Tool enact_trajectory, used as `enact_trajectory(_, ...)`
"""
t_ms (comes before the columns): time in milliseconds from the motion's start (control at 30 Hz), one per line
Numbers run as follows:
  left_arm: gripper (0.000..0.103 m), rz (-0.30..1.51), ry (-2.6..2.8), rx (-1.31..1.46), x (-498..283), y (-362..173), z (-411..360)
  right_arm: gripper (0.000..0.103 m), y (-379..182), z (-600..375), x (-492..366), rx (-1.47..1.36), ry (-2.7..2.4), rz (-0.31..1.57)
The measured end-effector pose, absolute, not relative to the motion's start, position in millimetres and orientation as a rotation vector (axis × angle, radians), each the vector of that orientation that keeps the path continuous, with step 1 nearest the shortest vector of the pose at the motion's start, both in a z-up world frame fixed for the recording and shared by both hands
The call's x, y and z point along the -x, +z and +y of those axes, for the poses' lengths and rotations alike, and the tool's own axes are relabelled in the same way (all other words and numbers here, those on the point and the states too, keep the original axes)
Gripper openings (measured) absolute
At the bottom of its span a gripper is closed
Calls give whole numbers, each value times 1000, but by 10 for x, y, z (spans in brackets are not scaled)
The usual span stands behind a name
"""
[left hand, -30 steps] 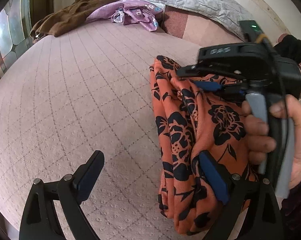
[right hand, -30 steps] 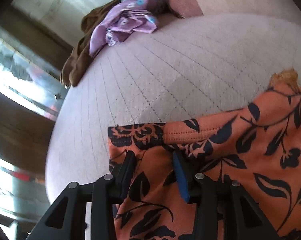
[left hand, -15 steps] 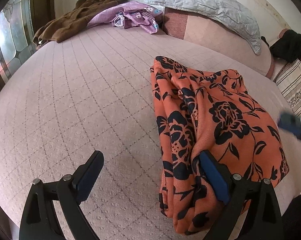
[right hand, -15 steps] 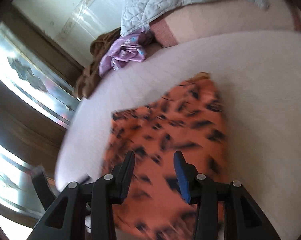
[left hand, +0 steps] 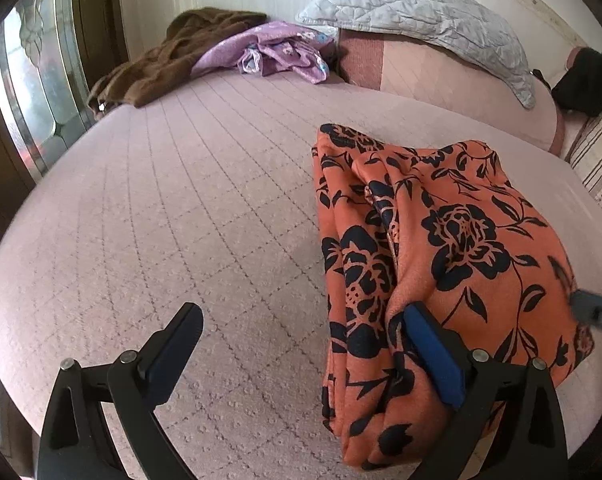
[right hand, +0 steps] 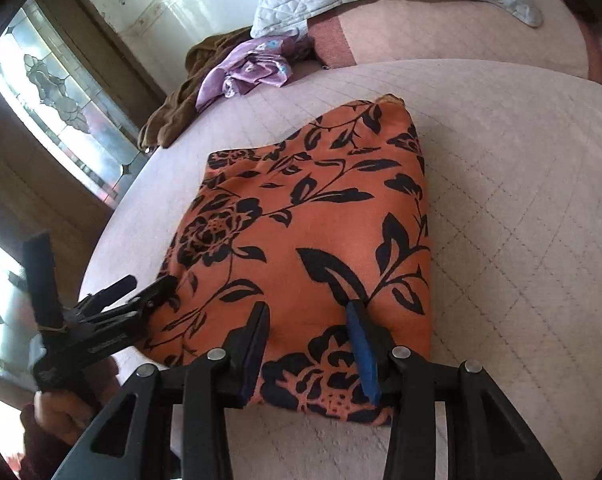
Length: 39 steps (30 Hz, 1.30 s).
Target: Fold small clothes
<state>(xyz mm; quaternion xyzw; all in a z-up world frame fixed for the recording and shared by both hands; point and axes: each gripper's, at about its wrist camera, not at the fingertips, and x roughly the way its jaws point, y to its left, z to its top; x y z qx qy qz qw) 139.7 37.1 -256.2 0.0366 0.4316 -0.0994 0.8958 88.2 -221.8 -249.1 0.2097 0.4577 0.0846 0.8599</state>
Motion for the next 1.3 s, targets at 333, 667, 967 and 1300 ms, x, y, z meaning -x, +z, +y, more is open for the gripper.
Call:
enact_trajectory(333,101,886,-176,-105,-1411,-2534,295,44,-2444,-2253,-705,-370,205,972)
enact_trajectory(667,101,854,-148,-148,-1398,-2529,227,45,-2651,-2183,-614,-318,225,890)
enact_trajectory(967,101,827,-130,-175,-1349,-2525,202,45,-2659,-2181,-581,-318,224,865)
enact_trajectory(1300,103,819,-120,-179,-1334,-2525,205,45,-2661,-2180,-576,-320,222,860)
